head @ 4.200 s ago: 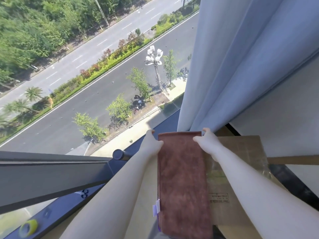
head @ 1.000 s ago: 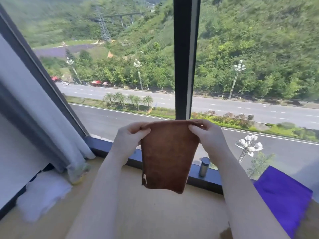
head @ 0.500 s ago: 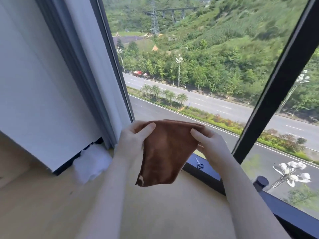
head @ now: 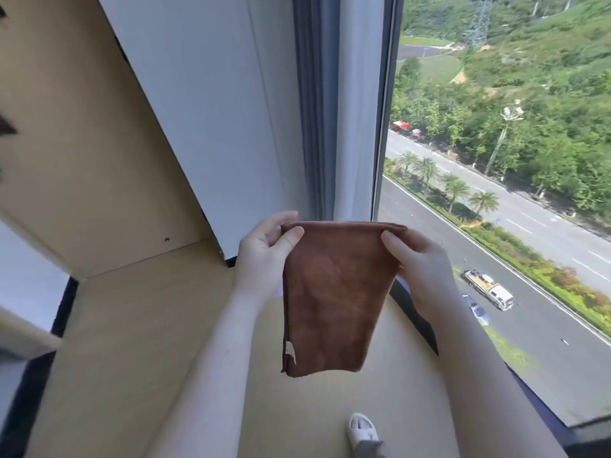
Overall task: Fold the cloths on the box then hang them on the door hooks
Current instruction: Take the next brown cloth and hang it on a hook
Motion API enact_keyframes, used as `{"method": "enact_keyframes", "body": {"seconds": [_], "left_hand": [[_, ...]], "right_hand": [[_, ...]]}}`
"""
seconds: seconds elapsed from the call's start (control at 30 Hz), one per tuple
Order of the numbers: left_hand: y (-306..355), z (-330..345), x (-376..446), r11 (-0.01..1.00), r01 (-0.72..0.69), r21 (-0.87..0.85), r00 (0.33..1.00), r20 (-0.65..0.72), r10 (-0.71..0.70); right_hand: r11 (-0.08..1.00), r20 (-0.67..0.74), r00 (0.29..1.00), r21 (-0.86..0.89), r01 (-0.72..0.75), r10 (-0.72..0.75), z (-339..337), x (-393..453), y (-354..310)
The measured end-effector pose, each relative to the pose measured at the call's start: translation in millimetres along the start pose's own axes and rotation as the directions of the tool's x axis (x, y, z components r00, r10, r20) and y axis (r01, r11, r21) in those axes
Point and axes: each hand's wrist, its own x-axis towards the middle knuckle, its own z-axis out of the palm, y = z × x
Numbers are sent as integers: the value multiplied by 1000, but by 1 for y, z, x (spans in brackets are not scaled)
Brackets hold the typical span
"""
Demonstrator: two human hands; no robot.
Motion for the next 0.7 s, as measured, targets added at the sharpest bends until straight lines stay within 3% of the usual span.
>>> {"method": "enact_keyframes", "body": {"seconds": [0.4,0.7], "left_hand": [[-6,-31,83,995,-12,103,925,-378,51],[-22,-42,127,991,53,123,854,-520,19]], "right_hand": [[997,404,915,-78,18,15,84,141,-17],[997,524,851,-80,3,39,138,210,-13]]}}
